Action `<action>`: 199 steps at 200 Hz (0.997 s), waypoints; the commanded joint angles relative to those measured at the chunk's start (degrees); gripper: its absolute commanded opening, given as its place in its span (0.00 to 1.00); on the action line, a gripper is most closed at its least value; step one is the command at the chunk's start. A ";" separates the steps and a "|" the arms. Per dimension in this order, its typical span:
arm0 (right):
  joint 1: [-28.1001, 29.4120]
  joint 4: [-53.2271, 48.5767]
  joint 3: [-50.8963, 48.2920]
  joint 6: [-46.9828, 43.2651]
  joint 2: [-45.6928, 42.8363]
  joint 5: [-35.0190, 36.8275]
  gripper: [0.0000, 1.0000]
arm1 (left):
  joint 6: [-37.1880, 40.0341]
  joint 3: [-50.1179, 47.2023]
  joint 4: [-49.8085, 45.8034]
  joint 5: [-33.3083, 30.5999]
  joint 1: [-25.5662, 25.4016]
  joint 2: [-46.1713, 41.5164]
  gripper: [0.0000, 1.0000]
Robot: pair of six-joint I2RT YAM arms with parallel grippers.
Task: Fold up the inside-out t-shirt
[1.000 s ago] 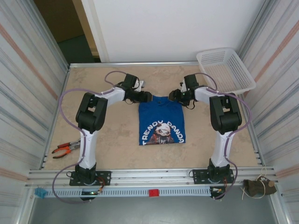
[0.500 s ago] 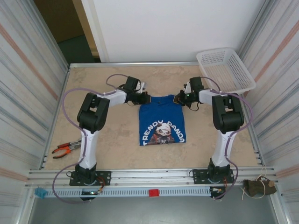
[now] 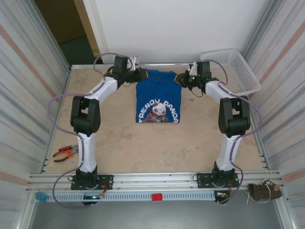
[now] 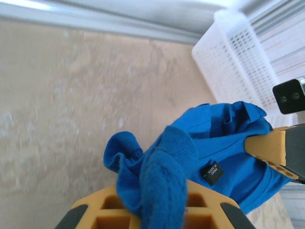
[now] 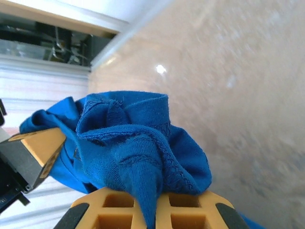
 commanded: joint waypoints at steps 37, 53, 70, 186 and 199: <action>-0.38 -1.98 8.23 2.32 -4.80 -0.88 0.00 | 1.42 9.13 -4.43 1.66 0.61 -6.02 0.00; -0.01 -0.29 3.34 2.08 -8.71 -0.31 0.00 | 0.82 2.79 -0.82 1.91 0.14 -10.19 0.00; 0.60 2.45 -5.17 1.55 -13.86 0.05 0.00 | 1.34 -6.48 1.91 2.15 -1.04 -15.44 0.00; 10.32 12.74 -47.31 -5.40 -37.96 23.12 0.00 | 2.91 -55.88 20.78 -22.21 -14.52 -38.00 0.00; 9.94 13.69 -45.84 -6.56 -34.98 24.03 0.00 | 4.60 -53.06 19.54 -24.80 -14.43 -35.01 0.00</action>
